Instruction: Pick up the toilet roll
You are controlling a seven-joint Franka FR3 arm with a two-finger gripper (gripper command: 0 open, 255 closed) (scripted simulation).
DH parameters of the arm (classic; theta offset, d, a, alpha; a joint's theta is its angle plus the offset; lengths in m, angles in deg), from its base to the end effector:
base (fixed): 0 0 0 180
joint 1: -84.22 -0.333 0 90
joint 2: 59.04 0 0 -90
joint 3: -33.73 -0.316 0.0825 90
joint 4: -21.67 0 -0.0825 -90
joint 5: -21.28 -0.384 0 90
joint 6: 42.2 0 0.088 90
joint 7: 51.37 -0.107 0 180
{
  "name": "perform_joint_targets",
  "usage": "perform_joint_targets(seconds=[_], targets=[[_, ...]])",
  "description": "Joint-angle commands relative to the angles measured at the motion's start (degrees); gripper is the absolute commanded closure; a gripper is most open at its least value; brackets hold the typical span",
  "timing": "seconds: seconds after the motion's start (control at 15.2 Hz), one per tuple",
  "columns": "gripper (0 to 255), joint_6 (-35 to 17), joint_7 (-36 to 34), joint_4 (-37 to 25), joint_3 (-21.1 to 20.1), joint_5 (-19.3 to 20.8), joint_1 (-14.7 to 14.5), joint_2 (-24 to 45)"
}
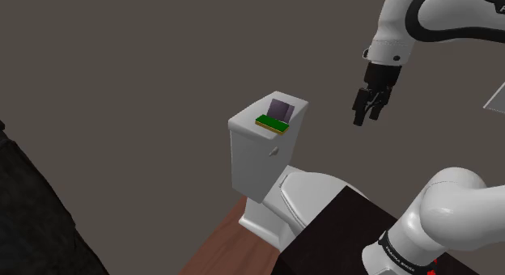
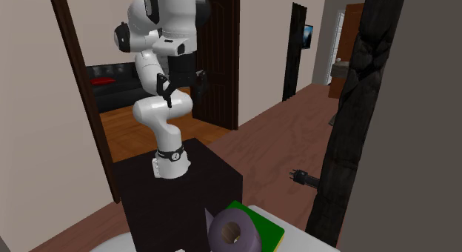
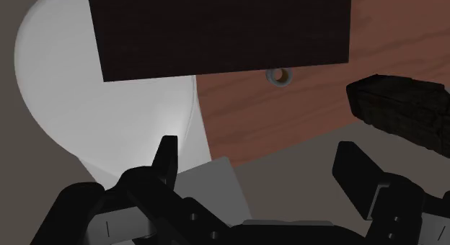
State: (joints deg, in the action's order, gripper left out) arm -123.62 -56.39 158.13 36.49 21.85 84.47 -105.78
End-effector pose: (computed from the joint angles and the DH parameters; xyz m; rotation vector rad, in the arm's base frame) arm 0.2812 -0.0202 0.5751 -3.1060 0.1916 0.2276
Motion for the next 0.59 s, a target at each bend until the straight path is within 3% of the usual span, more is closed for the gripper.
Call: perform_joint_targets(seconds=[0.0,0.53], targets=[[0,0.0,0.0,0.0,0.0,0.0,0.0,0.0],[0,-11.2,7.4,-6.4,6.0,-0.3,-0.6,15.7]])
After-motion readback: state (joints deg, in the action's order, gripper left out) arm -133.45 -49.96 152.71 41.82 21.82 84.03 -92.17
